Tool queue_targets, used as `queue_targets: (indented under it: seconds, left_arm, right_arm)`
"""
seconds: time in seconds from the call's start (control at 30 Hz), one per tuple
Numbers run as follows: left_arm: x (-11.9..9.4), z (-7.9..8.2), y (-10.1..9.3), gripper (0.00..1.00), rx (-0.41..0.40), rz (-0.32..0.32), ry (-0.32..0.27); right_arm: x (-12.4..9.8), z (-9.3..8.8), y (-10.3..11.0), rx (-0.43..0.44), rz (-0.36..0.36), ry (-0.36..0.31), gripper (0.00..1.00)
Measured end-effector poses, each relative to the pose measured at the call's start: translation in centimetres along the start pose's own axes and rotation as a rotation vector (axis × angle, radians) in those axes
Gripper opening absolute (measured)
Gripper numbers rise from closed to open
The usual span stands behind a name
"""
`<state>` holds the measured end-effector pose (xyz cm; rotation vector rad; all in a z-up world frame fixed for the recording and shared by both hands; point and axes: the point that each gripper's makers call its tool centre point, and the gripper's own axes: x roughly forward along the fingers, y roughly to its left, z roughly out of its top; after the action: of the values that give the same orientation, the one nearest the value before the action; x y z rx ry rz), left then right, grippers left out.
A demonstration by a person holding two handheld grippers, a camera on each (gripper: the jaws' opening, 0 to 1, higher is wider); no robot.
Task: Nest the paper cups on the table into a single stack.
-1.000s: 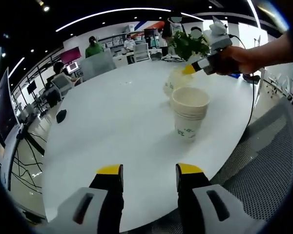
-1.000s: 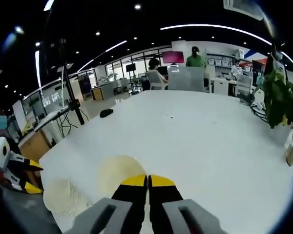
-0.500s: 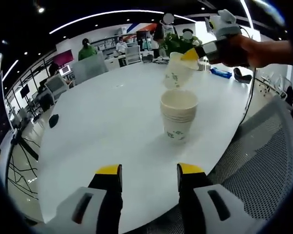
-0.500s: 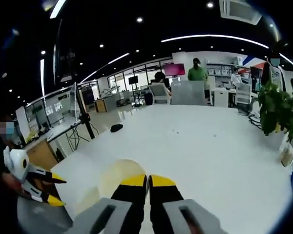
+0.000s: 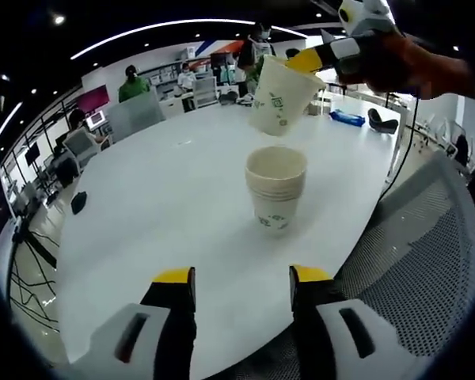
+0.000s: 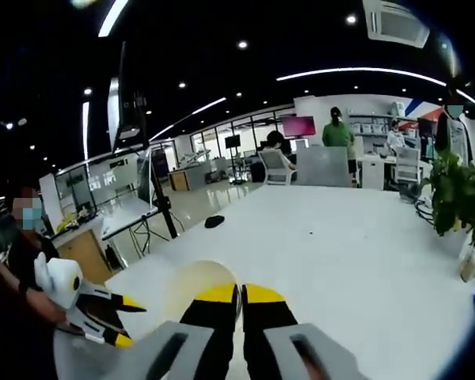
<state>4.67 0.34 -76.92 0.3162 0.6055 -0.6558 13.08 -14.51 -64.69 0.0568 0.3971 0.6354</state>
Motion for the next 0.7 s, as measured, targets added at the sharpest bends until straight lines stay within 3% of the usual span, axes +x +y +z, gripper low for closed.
queue_targets:
  seconds: [0.23,0.7]
  left_arm:
    - [0.0,0.1,-0.2,0.46,0.006,-0.004,-0.001]
    - [-0.2,0.3,-0.1,0.45,-0.002,-0.002,-0.004]
  right_arm:
    - [0.0,-0.8,2.5,0.019,0.041,0.024,0.0]
    - [0.9,-2.2,3.2,0.043,0.066,0.062,0.0]
